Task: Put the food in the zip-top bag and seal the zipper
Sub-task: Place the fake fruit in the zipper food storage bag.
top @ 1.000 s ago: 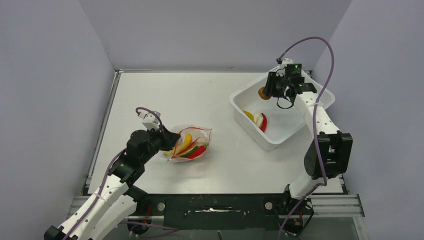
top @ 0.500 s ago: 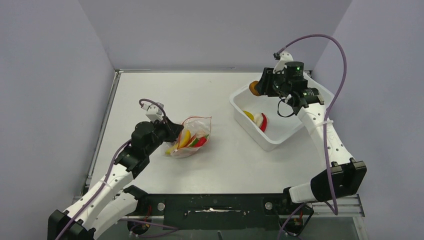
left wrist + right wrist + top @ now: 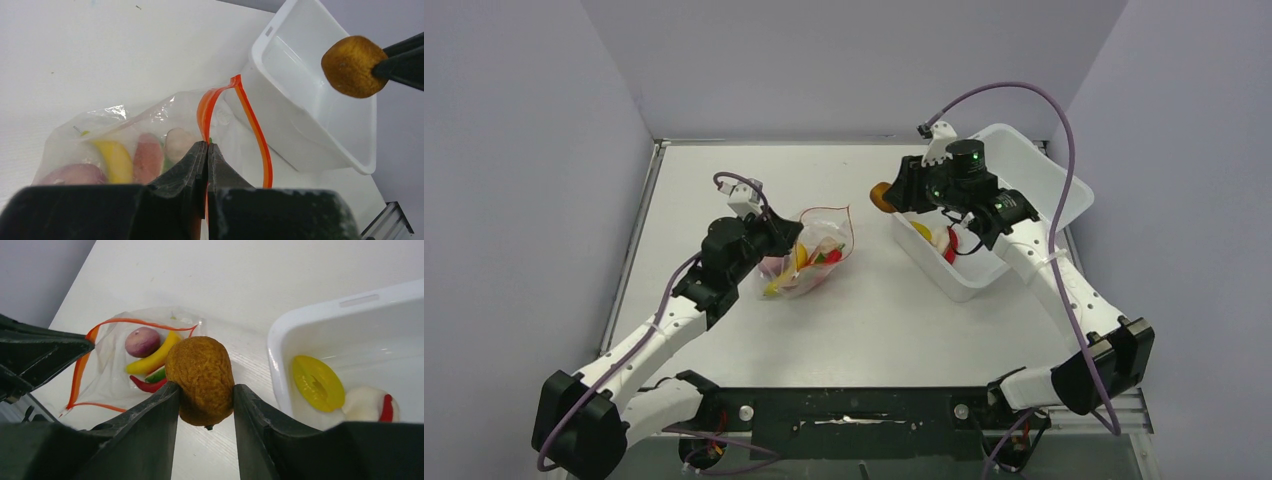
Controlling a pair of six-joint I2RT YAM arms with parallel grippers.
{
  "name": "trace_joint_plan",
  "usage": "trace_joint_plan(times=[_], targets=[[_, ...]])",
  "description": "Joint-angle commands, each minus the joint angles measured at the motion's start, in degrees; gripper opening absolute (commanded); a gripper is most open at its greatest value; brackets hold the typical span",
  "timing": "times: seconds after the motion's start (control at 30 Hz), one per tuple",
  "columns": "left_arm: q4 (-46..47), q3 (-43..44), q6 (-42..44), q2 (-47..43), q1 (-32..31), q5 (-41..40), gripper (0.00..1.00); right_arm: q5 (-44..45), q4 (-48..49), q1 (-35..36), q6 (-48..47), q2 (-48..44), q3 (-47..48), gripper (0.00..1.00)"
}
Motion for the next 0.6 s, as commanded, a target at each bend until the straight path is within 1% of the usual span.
trace_joint_plan(times=[0.0,0.13,0.43,0.57], targets=[[8.2,3.0,-0.3,1.3,0.0,0.2,0.00,-1.9,6.4,3.3,1.1,-0.4,-1.0,0.25],[9.4,2.2,-1.6,1.7,-0.1,0.8,0.00,-2.0,7.7,5.8,0.5,0.7,-1.3,0.25],[9.0,1.5,-2.4,0.7,0.0,1.5,0.00,-1.9,13.2,10.2,0.1,4.3,-3.8,0.25],[9.3,1.1,-3.9,0.6,-0.1,2.0,0.00,-1.9,14.4,12.3,-0.2,6.4,-3.4,0.25]])
